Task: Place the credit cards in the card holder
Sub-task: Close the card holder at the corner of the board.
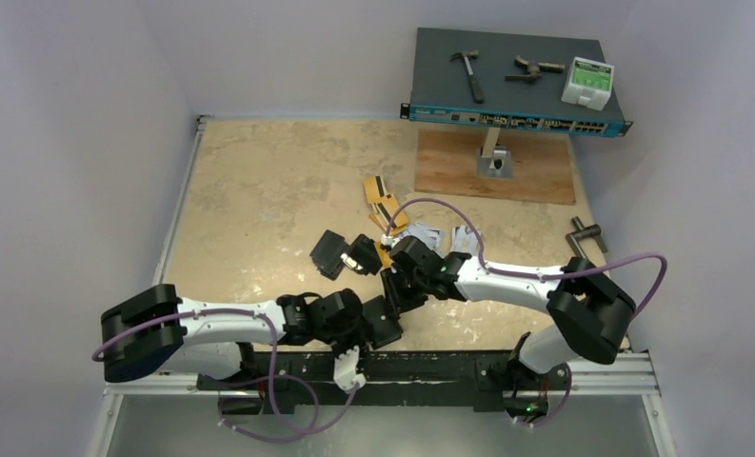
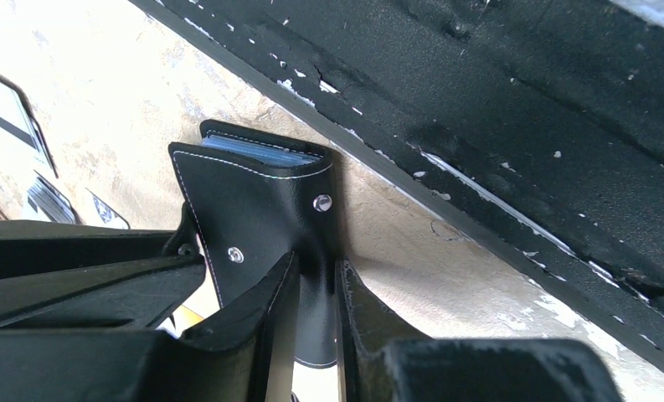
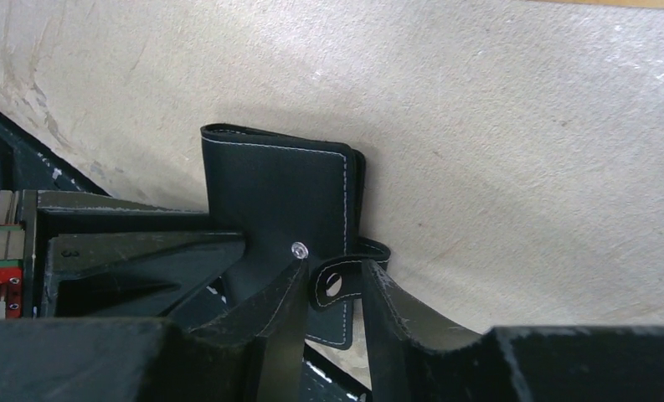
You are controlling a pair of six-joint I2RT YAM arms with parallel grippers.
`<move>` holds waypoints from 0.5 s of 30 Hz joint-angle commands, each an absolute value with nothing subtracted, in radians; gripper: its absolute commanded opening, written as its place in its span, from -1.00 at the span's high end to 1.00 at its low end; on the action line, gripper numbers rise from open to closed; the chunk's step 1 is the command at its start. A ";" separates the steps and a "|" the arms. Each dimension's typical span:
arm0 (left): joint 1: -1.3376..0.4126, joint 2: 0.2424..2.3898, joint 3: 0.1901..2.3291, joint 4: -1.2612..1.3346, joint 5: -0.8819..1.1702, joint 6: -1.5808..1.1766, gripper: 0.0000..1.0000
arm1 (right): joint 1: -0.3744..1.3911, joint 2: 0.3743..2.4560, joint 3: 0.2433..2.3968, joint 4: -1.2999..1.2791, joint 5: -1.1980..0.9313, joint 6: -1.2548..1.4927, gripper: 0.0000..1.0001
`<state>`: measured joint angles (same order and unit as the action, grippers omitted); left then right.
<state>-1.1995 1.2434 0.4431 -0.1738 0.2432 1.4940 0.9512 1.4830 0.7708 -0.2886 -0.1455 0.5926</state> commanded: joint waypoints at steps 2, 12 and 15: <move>-1.207 1.237 0.416 -0.202 0.258 1.483 0.95 | 0.932 1.436 0.817 -0.327 -0.140 0.566 0.43; -1.206 1.218 0.405 -0.206 0.261 1.482 0.96 | 0.928 1.424 0.834 -0.352 -0.137 0.564 0.86; -1.207 1.214 0.404 -0.204 0.261 1.482 0.96 | 0.928 1.419 0.840 -0.365 -0.133 0.564 0.98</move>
